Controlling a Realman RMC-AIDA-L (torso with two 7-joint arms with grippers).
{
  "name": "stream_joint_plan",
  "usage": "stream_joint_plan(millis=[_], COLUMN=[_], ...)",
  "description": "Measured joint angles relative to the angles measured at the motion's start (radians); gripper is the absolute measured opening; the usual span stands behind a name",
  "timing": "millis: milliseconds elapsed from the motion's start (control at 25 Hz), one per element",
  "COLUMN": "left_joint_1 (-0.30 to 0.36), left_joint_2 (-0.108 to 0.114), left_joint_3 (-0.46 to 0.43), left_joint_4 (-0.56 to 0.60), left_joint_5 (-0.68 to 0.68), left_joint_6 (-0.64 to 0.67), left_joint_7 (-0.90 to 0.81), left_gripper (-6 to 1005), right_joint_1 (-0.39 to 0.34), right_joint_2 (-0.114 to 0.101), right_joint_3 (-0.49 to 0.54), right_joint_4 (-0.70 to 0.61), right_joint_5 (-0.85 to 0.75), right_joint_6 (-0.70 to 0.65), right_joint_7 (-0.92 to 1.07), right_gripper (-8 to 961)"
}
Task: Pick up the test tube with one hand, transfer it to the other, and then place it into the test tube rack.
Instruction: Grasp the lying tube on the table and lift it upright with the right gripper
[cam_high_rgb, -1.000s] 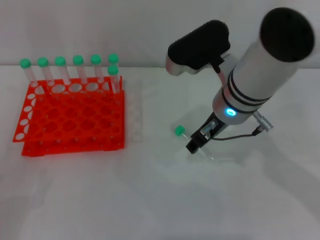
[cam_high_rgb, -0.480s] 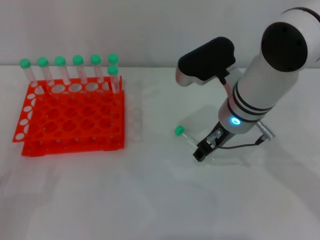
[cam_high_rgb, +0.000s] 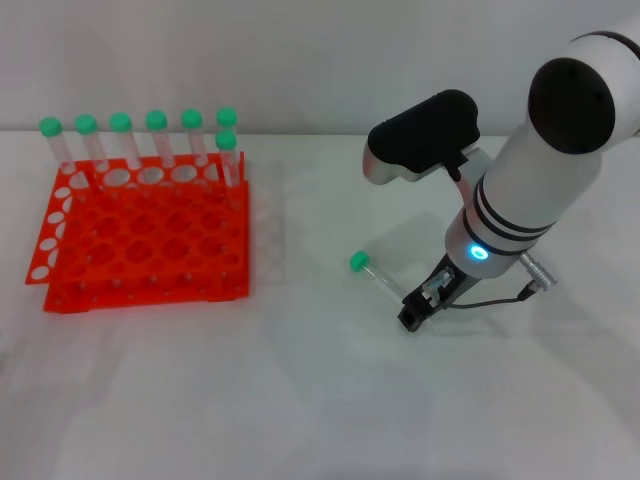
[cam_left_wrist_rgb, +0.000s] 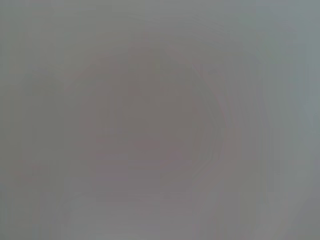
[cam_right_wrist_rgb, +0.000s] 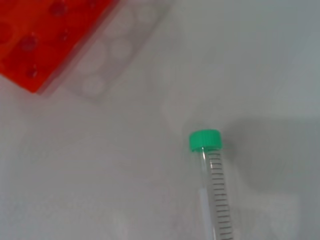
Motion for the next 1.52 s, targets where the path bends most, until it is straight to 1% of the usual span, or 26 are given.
stream_joint_plan(millis=[80, 280, 520, 840, 1040, 1080, 1120, 1240, 1360, 1440, 1480, 1520], left_joint_1=[0.000, 0.000, 0.000, 0.003, 0.003, 0.003, 0.003, 0.003, 0.003, 0.002, -0.001, -0.004], left_joint_2=[0.000, 0.000, -0.003, -0.003, -0.003, -0.003, -0.003, -0.003, -0.003, -0.001, 0.000, 0.001], left_joint_3=[0.001, 0.002, 0.002, 0.002, -0.007, -0.010, -0.011, -0.012, -0.011, -0.008, -0.005, -0.004], left_joint_4=[0.000, 0.000, -0.001, -0.011, -0.011, -0.011, -0.011, -0.015, -0.034, -0.055, -0.065, -0.070], left_joint_5=[0.000, 0.000, 0.000, 0.000, -0.008, -0.012, -0.015, -0.029, -0.041, -0.040, -0.036, -0.034], left_joint_6=[0.000, 0.000, -0.002, -0.001, 0.001, 0.003, 0.007, 0.020, 0.041, 0.065, 0.080, 0.091], left_joint_7=[0.000, 0.000, 0.000, 0.000, 0.000, 0.000, 0.000, -0.006, -0.017, -0.027, -0.036, -0.042], left_gripper=[860, 860, 860, 860, 861, 861, 861, 861, 861, 861, 861, 861], right_joint_1=[0.001, -0.002, -0.004, -0.006, -0.012, -0.029, -0.029, -0.105, -0.210, -0.304, -0.390, -0.390], right_joint_2=[0.000, 0.000, -0.002, -0.002, -0.002, -0.004, -0.004, -0.006, -0.007, -0.006, -0.009, -0.009], right_joint_3=[-0.007, -0.004, 0.002, 0.008, 0.015, 0.032, 0.032, 0.117, 0.202, 0.248, 0.277, 0.277], right_joint_4=[0.000, 0.001, -0.001, -0.009, -0.017, -0.041, -0.041, -0.147, -0.267, -0.353, -0.408, -0.408], right_joint_5=[0.001, 0.001, 0.000, -0.001, -0.001, -0.002, -0.002, -0.008, -0.001, 0.029, 0.094, 0.094], right_joint_6=[-0.002, -0.004, -0.001, 0.008, 0.003, 0.001, 0.001, -0.002, -0.026, -0.067, -0.119, -0.119], right_joint_7=[-0.001, -0.030, -0.041, -0.051, -0.052, -0.061, -0.061, -0.122, -0.217, -0.309, -0.413, -0.413], right_gripper=[635, 467, 420, 281, 174, 174, 174, 174, 175, 175, 175, 175])
